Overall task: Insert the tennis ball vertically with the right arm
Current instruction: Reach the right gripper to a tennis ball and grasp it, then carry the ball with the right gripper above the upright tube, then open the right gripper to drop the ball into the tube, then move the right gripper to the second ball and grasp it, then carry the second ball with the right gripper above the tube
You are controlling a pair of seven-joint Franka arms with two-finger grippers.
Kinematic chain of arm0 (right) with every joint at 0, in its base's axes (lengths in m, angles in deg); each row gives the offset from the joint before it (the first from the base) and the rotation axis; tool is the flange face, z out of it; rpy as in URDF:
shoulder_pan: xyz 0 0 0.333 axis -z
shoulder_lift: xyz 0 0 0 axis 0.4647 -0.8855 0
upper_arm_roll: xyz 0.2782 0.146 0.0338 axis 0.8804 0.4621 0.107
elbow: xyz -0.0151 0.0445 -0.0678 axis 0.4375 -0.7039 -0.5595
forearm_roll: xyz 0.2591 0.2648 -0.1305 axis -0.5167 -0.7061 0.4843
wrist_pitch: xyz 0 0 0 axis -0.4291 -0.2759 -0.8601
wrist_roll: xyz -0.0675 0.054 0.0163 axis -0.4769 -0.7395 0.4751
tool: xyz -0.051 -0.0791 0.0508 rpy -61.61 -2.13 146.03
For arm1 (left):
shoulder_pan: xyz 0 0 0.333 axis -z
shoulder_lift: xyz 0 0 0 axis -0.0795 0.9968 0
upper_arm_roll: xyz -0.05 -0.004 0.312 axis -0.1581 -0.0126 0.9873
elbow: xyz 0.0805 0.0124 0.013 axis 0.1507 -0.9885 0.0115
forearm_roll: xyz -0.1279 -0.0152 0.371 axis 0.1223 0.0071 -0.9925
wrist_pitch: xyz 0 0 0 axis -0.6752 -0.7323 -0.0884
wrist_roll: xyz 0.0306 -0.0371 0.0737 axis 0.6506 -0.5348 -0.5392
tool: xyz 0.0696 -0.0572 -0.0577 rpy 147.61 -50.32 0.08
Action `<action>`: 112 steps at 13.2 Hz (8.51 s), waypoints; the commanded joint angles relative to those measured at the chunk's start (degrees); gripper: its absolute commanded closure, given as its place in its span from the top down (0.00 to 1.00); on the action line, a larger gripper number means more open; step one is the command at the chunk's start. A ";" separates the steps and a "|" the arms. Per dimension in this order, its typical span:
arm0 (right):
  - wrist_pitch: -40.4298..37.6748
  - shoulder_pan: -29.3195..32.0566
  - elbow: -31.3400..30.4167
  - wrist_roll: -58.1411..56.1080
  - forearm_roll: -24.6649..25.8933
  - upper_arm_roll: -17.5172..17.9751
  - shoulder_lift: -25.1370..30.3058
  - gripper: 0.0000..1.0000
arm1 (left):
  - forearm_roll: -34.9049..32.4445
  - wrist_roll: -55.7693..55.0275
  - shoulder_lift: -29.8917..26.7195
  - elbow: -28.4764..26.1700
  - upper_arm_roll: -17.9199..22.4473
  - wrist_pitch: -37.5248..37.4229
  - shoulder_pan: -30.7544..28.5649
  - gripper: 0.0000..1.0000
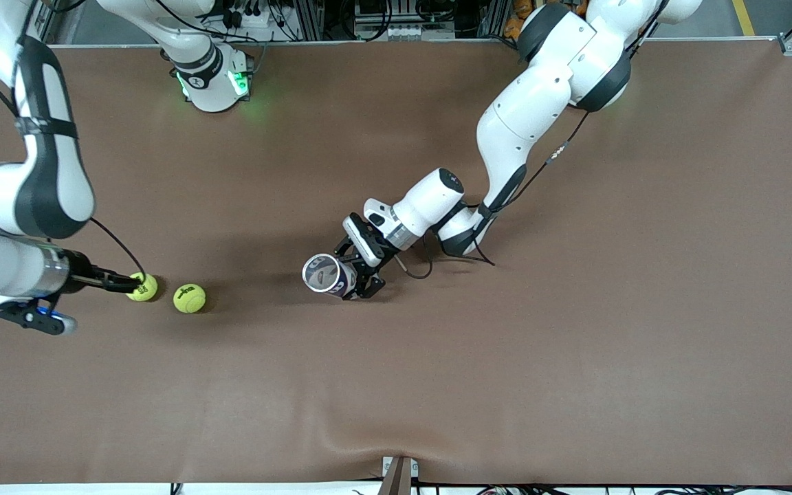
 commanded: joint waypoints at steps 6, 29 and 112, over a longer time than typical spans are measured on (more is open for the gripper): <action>13.86 -2.89 -5.54 8.00 0.22 0.11 -6.03 1.00 | 0.05 0.25 0.03 -2.97 0.24 1.16 -0.31 0.83; 14.77 -4.64 -3.01 13.44 -0.22 0.11 -9.73 0.00 | -1.36 0.17 -3.93 -7.37 -1.25 1.07 -2.07 1.00; 13.34 11.53 -10.20 1.76 7.86 5.91 -8.85 0.01 | -5.31 -1.77 -4.81 -10.01 -4.59 1.07 -6.38 0.84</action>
